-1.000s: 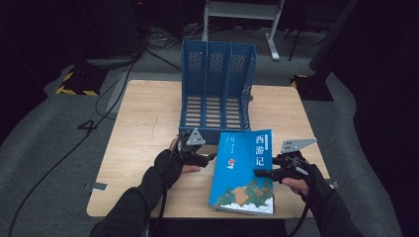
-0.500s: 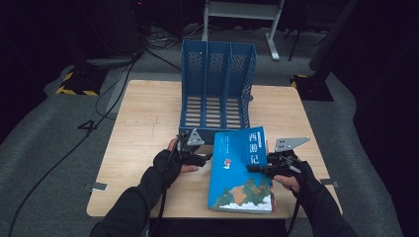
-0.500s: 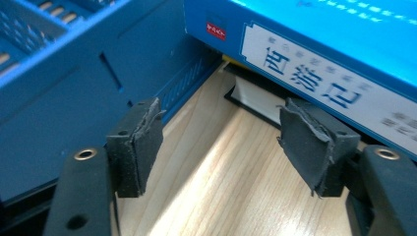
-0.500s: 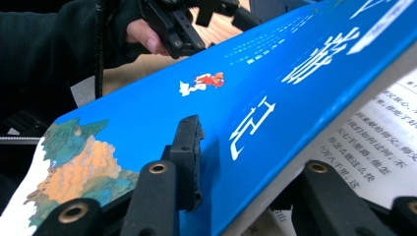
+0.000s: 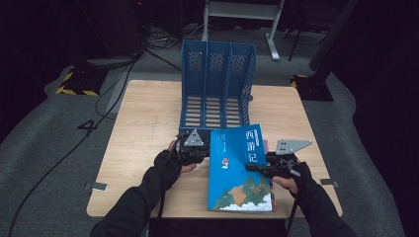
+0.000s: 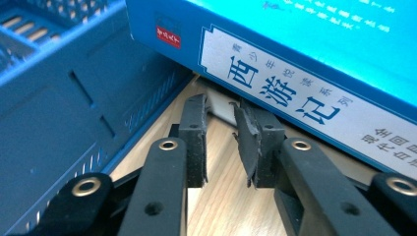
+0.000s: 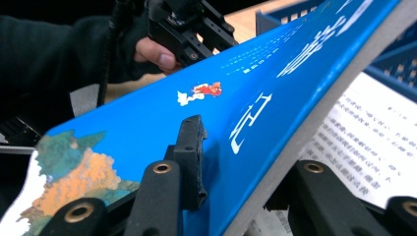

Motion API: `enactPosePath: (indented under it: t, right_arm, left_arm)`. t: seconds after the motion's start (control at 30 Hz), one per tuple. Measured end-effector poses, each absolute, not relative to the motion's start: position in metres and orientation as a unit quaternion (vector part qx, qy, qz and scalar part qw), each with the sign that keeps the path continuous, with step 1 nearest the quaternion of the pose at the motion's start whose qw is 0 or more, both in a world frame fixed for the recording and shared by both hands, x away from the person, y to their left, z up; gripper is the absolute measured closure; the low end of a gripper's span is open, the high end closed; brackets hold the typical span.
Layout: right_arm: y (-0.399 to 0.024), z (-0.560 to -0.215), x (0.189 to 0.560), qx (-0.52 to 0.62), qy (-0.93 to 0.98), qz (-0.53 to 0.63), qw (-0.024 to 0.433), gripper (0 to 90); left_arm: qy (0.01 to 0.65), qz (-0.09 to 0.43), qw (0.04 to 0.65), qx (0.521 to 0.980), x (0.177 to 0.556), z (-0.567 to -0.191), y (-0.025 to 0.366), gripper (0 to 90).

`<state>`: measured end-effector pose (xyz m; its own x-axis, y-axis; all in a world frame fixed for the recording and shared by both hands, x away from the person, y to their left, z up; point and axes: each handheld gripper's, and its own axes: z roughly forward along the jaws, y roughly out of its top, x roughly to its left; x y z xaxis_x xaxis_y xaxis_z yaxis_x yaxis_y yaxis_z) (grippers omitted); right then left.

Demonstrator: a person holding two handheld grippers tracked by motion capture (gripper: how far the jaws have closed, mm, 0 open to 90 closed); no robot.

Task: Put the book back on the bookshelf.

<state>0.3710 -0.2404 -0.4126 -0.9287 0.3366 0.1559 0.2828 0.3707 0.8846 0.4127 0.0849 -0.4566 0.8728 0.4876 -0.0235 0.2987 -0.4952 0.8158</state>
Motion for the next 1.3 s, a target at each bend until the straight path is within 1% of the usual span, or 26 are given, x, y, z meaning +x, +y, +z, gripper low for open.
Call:
enactPosePath:
  t: [0.03,0.23,0.3,0.33,0.4,0.5,0.53,0.67,0.7,0.87,1.0,1.13,1.3]
  right_arm:
    - [-0.24,-0.411,0.369,0.184,0.827,0.53,0.03,68.3]
    - [-0.241,-0.399,0.359,0.167,0.819,0.546,0.053,69.8]
    - [-0.24,-0.397,0.357,0.169,0.816,0.549,0.061,71.3]
    - [-0.241,-0.395,0.357,0.172,0.814,0.551,0.064,71.7]
    - [-0.242,-0.39,0.356,0.174,0.81,0.556,0.07,72.3]
    - [-0.244,-0.385,0.356,0.172,0.805,0.563,0.074,72.7]
    - [-0.243,-0.378,0.354,0.165,0.807,0.561,0.088,73.6]
    - [-0.243,-0.366,0.356,0.16,0.804,0.563,0.106,74.7]
    - [-0.243,-0.365,0.357,0.164,0.802,0.564,0.11,75.5]
    - [-0.243,-0.36,0.363,0.174,0.795,0.566,0.131,78.0]
    - [-0.244,-0.35,0.364,0.165,0.793,0.565,0.159,78.8]
    - [-0.247,-0.348,0.364,0.164,0.789,0.563,0.186,79.8]
    - [-0.249,-0.349,0.365,0.173,0.782,0.562,0.206,80.7]
  left_arm:
    - [0.227,0.107,0.451,0.857,0.412,-0.455,0.084,77.4]
    - [0.216,0.105,0.475,0.847,0.408,-0.439,0.087,82.1]
    - [0.216,0.098,0.485,0.842,0.408,-0.433,0.087,88.0]
    - [0.215,0.1,0.487,0.841,0.409,-0.428,0.087,89.6]
    - [0.216,0.092,0.5,0.834,0.411,-0.42,0.087,89.8]
    - [0.215,0.093,0.504,0.832,0.414,-0.413,0.086,89.9]
    - [0.209,0.096,0.505,0.832,0.417,-0.404,0.084,89.9]
    - [0.201,0.105,0.507,0.832,0.423,-0.391,0.084,90.0]
    - [0.203,0.11,0.509,0.829,0.428,-0.383,0.084,90.0]
    - [0.204,0.118,0.511,0.827,0.437,-0.368,0.083,90.0]
    - [0.202,0.122,0.515,0.824,0.443,-0.354,0.079,90.0]
    - [0.195,0.128,0.514,0.826,0.445,-0.346,0.075,90.0]
    - [0.186,0.128,0.525,0.82,0.451,-0.33,0.067,90.0]
